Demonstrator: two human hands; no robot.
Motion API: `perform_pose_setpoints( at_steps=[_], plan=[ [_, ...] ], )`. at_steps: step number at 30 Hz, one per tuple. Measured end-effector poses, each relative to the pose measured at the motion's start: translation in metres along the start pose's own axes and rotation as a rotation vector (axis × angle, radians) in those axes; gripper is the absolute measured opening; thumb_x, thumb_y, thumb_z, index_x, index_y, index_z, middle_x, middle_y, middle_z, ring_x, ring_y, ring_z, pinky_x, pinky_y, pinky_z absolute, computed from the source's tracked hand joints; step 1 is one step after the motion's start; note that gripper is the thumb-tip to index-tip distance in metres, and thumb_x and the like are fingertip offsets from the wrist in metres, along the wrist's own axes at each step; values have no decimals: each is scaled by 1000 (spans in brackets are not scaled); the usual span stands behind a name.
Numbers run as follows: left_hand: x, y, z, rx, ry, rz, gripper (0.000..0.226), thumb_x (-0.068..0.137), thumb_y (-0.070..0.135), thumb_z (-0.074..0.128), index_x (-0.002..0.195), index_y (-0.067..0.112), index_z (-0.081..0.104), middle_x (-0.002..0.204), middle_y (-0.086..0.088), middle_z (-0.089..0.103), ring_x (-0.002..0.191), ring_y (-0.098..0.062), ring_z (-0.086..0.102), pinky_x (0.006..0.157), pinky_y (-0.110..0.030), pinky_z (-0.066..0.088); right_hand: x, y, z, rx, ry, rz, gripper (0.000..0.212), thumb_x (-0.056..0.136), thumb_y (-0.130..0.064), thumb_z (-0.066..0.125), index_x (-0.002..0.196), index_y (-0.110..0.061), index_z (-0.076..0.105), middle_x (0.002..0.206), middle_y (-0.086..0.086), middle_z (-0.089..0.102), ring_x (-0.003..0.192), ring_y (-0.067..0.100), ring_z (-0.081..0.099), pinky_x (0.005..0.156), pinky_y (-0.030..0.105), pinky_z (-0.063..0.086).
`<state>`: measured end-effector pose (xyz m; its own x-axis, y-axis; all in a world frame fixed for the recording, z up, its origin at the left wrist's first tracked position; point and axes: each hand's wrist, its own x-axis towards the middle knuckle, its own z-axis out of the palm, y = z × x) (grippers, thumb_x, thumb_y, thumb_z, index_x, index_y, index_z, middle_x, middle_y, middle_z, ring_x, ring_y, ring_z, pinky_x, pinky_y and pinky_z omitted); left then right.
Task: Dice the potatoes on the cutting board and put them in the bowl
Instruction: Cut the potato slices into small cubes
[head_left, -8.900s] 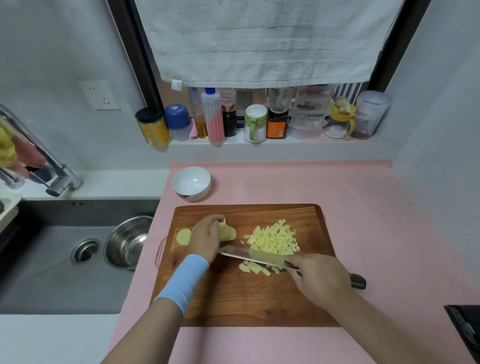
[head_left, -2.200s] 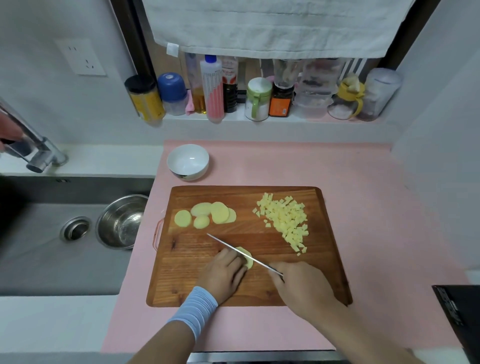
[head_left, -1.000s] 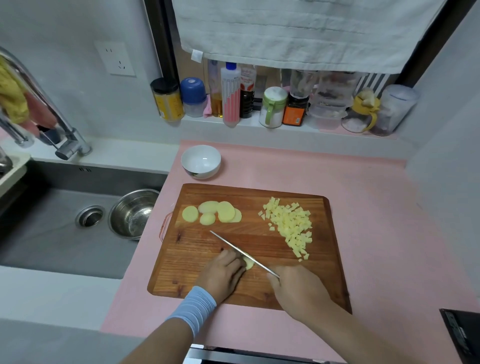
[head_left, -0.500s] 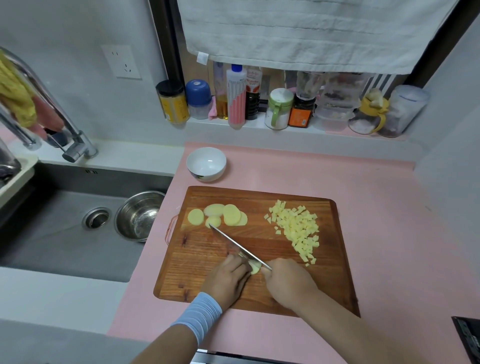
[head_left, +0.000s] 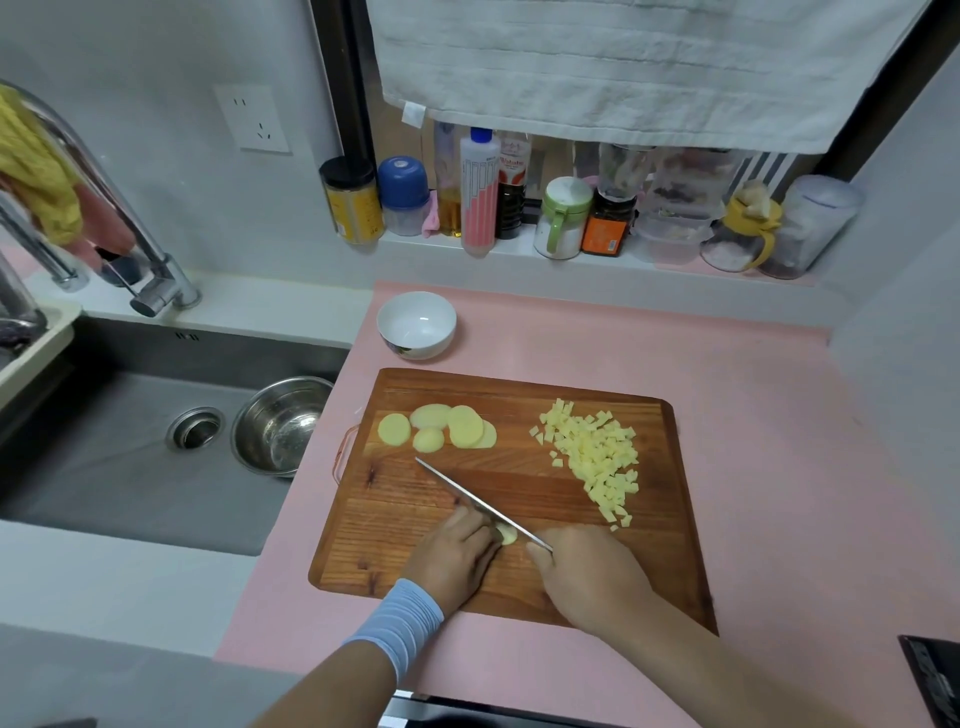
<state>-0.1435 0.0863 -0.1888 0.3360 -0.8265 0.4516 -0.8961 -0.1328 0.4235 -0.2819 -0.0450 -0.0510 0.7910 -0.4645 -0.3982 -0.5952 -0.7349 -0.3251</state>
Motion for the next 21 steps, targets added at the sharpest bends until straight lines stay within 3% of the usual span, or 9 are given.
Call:
perform_pose_setpoints(
  at_steps=[8,11,16,21],
  plan=[
    [-1,-1,1,-22,12,-3,8,96,17,63,90,14,67,92,2,60,82,-19,55,71,-32,52,1,11,5,29,-41,52,43,105,-42,45,64,-27,44,67,-7,55,61,8,50,54,23,34],
    [0,0,1,-27,18,-8,8,95,16,64,89,13,67,91,2,60,82,-19,56,72,-32,52,12,-2,8,31,-50,43,42,105,-40,45,65,-27,43,66,-9,51,63,11,50,57,27,36],
    [-3,-2,3,-27,6,-10,13,99,18,59,90,13,66,94,0,61,86,-23,58,75,-37,53,25,-8,11,40,-37,18,35,104,-44,43,79,-24,57,75,-7,59,72,18,56,65,31,40],
    [-3,1,1,23,14,-14,13,96,17,60,84,13,62,88,-2,58,81,-23,55,66,-36,52,25,-6,10,67,-40,28,41,104,-43,45,67,-26,48,69,-10,55,70,17,55,64,30,40]
  ],
)
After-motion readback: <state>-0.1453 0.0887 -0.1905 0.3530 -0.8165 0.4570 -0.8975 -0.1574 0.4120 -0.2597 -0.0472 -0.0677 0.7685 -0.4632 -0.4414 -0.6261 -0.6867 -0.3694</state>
